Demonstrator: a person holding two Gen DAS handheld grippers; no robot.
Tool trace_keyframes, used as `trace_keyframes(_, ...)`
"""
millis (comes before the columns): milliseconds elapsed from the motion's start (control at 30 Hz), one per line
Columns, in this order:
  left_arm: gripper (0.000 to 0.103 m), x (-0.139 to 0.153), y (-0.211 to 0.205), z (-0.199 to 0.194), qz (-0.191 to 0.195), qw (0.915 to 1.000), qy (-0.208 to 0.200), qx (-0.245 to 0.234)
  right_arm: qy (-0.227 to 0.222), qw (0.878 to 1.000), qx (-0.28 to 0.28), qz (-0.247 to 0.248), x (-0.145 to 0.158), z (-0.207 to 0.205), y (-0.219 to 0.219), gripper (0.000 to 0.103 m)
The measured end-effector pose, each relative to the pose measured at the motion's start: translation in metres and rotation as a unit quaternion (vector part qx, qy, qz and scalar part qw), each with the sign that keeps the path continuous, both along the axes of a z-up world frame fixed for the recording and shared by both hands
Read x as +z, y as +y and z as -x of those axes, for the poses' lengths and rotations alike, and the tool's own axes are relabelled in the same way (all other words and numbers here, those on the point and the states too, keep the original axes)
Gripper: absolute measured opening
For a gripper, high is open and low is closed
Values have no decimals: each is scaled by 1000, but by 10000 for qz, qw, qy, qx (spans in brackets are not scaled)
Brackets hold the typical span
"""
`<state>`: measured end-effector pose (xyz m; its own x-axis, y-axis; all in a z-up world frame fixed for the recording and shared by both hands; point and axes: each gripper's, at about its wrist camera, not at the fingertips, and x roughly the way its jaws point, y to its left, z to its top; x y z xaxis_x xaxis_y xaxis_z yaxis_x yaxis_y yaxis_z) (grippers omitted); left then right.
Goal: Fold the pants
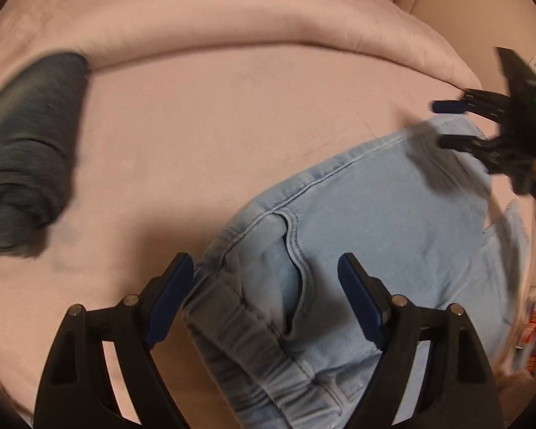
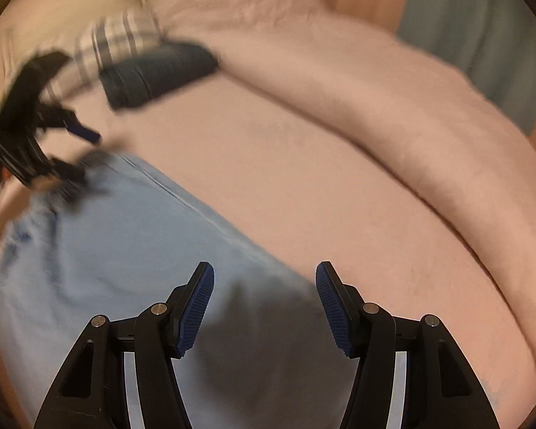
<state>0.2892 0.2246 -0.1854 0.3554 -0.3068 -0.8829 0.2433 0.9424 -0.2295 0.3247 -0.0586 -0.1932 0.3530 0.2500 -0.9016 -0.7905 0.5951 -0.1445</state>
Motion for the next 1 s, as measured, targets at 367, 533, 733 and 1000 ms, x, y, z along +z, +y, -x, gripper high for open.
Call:
trace_keyframes(367,35,-18,-24,-36,-227,9960,227,-830,770,9917,543,870,-44,-23,-19,13)
trace_keyframes(533,26,-15,-27,-35,-206,9970,-107,-743,341,9938,492,941,-37,-13,-13,8)
trace_keyframes(733,46,-17,-5,-35,107,9998,91,-117,407,9956,49,837,-38,-16,-14,10)
trace_keyframes(1000,83,-32,7,-36,404,9962,751,-153,859,9941,-281,601,-16,-36,-24,75)
